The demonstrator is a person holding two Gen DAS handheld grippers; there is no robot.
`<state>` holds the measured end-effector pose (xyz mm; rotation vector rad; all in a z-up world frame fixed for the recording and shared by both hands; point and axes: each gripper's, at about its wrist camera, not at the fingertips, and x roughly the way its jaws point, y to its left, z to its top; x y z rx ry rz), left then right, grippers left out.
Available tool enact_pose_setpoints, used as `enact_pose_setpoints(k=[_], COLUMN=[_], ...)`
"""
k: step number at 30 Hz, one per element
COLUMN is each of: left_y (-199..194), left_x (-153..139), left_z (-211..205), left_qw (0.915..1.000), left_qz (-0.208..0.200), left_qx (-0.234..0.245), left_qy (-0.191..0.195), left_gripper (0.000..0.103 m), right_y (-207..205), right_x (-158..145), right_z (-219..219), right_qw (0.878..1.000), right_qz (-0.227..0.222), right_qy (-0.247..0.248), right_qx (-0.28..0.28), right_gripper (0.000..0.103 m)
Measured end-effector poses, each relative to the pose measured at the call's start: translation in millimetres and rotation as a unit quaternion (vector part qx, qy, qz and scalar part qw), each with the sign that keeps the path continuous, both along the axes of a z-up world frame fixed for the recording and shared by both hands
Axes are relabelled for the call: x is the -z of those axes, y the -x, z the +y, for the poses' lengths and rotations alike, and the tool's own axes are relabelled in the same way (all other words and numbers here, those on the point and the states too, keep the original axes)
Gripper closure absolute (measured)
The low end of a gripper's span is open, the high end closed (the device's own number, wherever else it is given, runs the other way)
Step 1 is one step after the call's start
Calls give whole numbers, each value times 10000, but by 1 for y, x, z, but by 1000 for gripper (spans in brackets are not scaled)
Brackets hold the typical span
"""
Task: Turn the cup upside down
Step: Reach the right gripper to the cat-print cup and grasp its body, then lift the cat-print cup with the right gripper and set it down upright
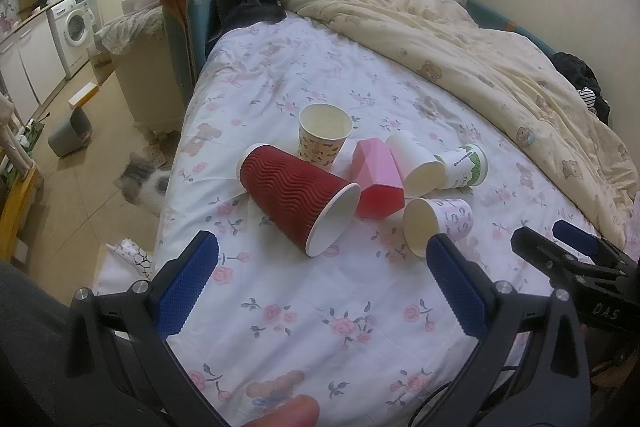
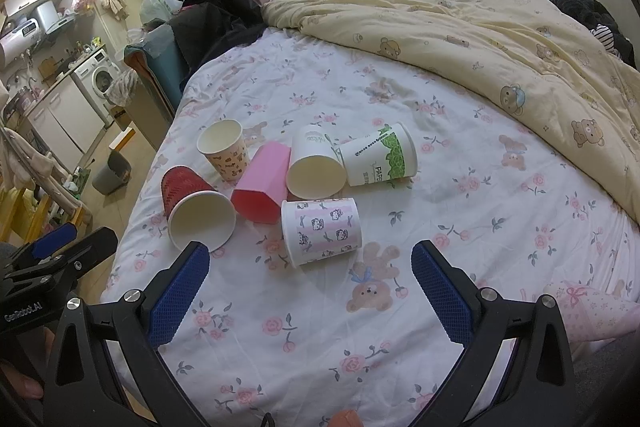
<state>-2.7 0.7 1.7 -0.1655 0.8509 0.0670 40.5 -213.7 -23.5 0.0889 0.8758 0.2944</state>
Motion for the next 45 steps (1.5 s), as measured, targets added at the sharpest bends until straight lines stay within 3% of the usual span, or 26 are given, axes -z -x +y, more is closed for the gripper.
enact_pose_setpoints(k=[5, 10, 13, 17, 19, 28, 34, 37, 41, 45], left_y=[-3, -8, -9, -10, -10, -11, -12, -13, -12, -11], left_x=[2, 3, 2, -1, -1, -2, -3, -4, -5, -7], left_z=[-3, 5, 10, 14, 15, 23, 25, 26, 27, 24], left_qw=[10000, 9996, 9992, 9988, 9986, 9976, 9972, 9970, 9961, 9966], left_qz=[70, 205, 248, 249, 249, 290, 282, 289, 294, 305], left_qx=[8, -163, -208, -220, -238, -276, -317, -335, -342, -299], left_qy=[46, 93, 242, 350, 399, 556, 619, 643, 764, 710], left_gripper=[0, 0, 0, 0, 0, 0, 0, 0, 0, 0], right_y=[0, -22, -43, -65, -73, -96, -101, -99, -86, -72], right_x=[5, 31, 59, 100, 113, 147, 146, 134, 104, 83], right_z=[-3, -25, -46, -57, -55, -37, -36, -37, -34, -18], right_qw=[9999, 9896, 9671, 9152, 8981, 8627, 8702, 8869, 9182, 9282], right_qz=[129, 1145, 1970, 2875, 3078, 3410, 3288, 3226, 3151, 3372], right_qy=[-63, -835, -1447, -2530, -2772, -3119, -3109, -2867, -2253, -1562], right_qx=[12, 242, 702, 1259, 1481, 2054, 1947, 1645, 828, -200], right_gripper=[0, 0, 0, 1, 3, 20, 33, 35, 36, 36])
